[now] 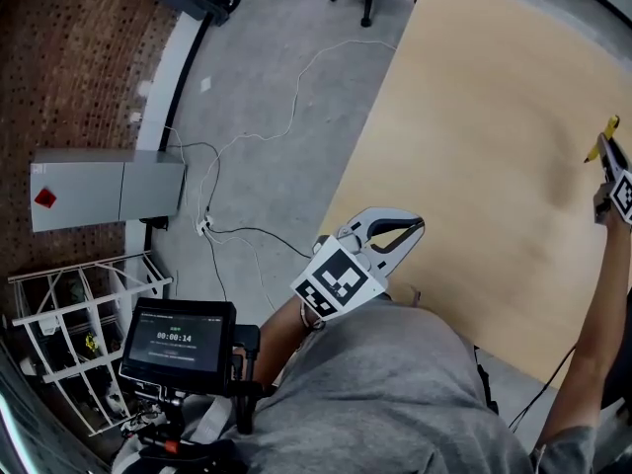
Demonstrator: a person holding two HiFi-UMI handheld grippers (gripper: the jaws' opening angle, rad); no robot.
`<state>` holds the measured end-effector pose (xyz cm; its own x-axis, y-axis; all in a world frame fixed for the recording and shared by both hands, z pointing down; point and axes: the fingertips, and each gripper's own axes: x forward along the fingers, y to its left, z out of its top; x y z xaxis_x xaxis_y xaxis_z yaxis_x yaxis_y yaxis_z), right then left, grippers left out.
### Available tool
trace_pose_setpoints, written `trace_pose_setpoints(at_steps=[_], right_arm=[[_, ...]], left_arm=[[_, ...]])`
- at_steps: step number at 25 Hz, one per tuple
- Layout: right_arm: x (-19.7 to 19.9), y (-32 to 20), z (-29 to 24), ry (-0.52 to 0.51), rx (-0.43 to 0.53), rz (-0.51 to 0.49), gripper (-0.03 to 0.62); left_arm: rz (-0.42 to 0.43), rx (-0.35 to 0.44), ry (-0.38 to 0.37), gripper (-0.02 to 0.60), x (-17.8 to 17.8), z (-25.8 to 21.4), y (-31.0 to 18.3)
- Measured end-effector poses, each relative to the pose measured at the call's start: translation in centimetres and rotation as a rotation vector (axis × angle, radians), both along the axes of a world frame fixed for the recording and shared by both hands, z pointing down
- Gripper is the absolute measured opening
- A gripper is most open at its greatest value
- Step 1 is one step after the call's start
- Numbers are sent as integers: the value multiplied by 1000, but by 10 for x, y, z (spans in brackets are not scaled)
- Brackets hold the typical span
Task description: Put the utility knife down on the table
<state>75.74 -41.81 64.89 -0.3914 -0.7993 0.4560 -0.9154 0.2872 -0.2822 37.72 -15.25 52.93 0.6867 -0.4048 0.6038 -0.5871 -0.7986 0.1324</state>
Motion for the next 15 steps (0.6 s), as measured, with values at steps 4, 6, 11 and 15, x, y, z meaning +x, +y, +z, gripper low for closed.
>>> trace_pose_setpoints(at_steps=[4, 6, 11, 15], right_arm=[[1, 0, 12, 11, -29, 7, 118], [0, -2, 18, 13, -38, 1, 118], [-6, -9, 33, 9, -37, -56, 118], [-8, -6, 37, 31, -64, -67, 118]], left_arm=[[16, -9, 8, 5, 4, 1, 5], [22, -12, 8, 6, 4, 2, 7], [24, -18, -2, 5, -1, 2, 12], [35, -28, 1, 5, 4, 1, 14]])
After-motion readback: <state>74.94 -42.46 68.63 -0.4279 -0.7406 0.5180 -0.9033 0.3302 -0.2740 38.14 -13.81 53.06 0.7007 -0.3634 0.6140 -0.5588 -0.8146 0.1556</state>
